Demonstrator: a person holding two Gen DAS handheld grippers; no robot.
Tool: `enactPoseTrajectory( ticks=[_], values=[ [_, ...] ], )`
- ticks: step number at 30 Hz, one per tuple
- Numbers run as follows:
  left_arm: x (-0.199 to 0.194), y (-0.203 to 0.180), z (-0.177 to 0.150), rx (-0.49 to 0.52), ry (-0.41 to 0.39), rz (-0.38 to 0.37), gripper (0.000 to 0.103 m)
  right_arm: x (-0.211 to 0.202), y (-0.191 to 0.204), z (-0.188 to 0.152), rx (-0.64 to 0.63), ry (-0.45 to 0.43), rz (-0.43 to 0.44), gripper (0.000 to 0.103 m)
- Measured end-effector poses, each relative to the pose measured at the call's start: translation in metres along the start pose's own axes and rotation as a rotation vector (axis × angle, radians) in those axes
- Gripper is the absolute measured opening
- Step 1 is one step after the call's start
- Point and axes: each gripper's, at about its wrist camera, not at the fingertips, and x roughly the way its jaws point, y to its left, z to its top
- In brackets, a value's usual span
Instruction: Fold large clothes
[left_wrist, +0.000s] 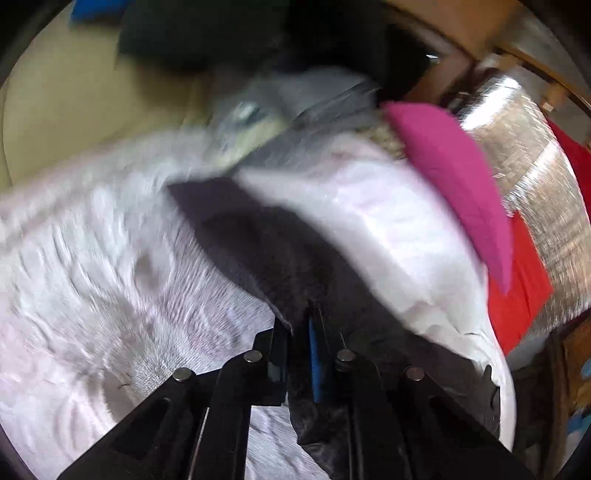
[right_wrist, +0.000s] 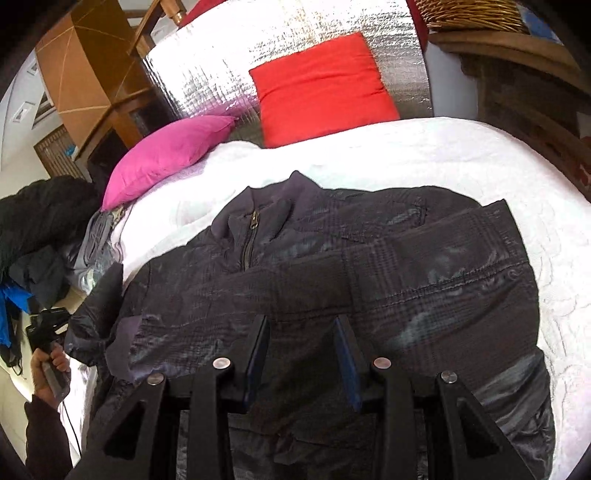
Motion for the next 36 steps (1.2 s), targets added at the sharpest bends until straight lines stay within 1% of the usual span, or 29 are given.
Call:
enactPoseTrajectory(
  ticks=[3,5,7,8,10,11,13,14,15,17,18,19,20,21,22,23,24,25,26,27,28,29,30,31,32,35,36],
  values=[
    [-0.043,-0.038,-0.006,0.110,-0.082,-0.061,0.006,-0.009,-0.003,0.002,0.021,-0.020,0.000,0.040],
    [-0.072,-0.064,-0.020,0.188,-0.121,-0.112,0.006,-0.016,-0.007,0.004,0.040,-0.036,0.003,0.040],
    [-0.100,-0.090,-0.039,0.273,-0.152,-0.180,0.006,-0.023,-0.011,0.005,0.061,-0.050,0.008,0.040],
    [-0.106,-0.101,-0.045,0.305,-0.161,-0.197,0.006,-0.025,-0.013,0.006,0.071,-0.054,0.011,0.040],
    [-0.130,-0.132,-0.075,0.415,-0.185,-0.256,0.006,-0.032,-0.018,0.007,0.093,-0.067,0.013,0.040],
    [-0.136,-0.141,-0.085,0.445,-0.182,-0.277,0.006,-0.034,-0.020,0.007,0.102,-0.071,0.013,0.040],
    [-0.142,-0.168,-0.118,0.530,-0.136,-0.349,0.006,-0.038,-0.026,0.006,0.127,-0.075,0.018,0.040],
    [-0.139,-0.177,-0.131,0.557,-0.106,-0.372,0.006,-0.040,-0.029,0.006,0.139,-0.076,0.018,0.040],
    [-0.134,-0.189,-0.153,0.596,-0.062,-0.388,0.006,-0.042,-0.033,0.006,0.152,-0.079,0.015,0.040],
    [-0.122,-0.206,-0.189,0.673,-0.001,-0.376,0.006,-0.044,-0.039,0.007,0.173,-0.087,0.009,0.040],
    [-0.113,-0.214,-0.207,0.716,0.044,-0.363,0.006,-0.047,-0.043,0.007,0.183,-0.092,0.005,0.040],
    [-0.099,-0.219,-0.226,0.751,0.122,-0.344,0.006,-0.048,-0.047,0.008,0.191,-0.094,0.005,0.040],
    [-0.091,-0.219,-0.235,0.757,0.173,-0.326,0.007,-0.048,-0.049,0.007,0.199,-0.093,0.008,0.041],
    [-0.087,-0.216,-0.242,0.751,0.220,-0.311,0.009,-0.049,-0.053,0.007,0.209,-0.087,0.017,0.041],
    [-0.086,-0.213,-0.244,0.739,0.252,-0.313,0.012,-0.049,-0.055,0.006,0.211,-0.082,0.022,0.041],
    [-0.086,-0.204,-0.243,0.703,0.308,-0.339,0.024,-0.049,-0.057,0.005,0.211,-0.075,0.025,0.043],
    [-0.093,-0.195,-0.241,0.666,0.336,-0.367,0.045,-0.049,-0.057,0.004,0.204,-0.070,0.028,0.054],
    [-0.103,-0.183,-0.238,0.627,0.334,-0.392,0.055,-0.048,-0.056,0.003,0.195,-0.063,0.042,0.063],
    [-0.114,-0.172,-0.229,0.590,0.298,-0.415,0.066,-0.049,-0.053,0.002,0.185,-0.059,0.059,0.064],
    [-0.127,-0.160,-0.220,0.559,0.250,-0.428,0.071,-0.050,-0.050,0.001,0.172,-0.058,0.072,0.064],
    [-0.136,-0.150,-0.211,0.535,0.214,-0.430,0.073,-0.052,-0.041,-0.001,0.142,-0.057,0.086,0.065],
    [-0.143,-0.140,-0.201,0.508,0.180,-0.427,0.078,-0.053,-0.032,-0.004,0.110,-0.056,0.087,0.067],
    [-0.151,-0.124,-0.188,0.460,0.139,-0.411,0.081,-0.054,-0.022,-0.007,0.075,-0.054,0.081,0.068],
    [-0.151,-0.114,-0.178,0.422,0.117,-0.393,0.082,-0.054,-0.011,-0.011,0.039,-0.049,0.078,0.068],
    [-0.144,-0.098,-0.162,0.361,0.102,-0.355,0.082,-0.054,-0.001,-0.016,0.012,-0.039,0.085,0.068],
    [-0.120,-0.055,-0.139,0.213,0.128,-0.256,0.080,-0.050,0.031,-0.029,-0.051,0.007,0.131,0.068],
    [-0.109,-0.040,-0.132,0.138,0.157,-0.231,0.080,-0.049,0.044,-0.033,-0.072,0.019,0.151,0.068]
  ],
)
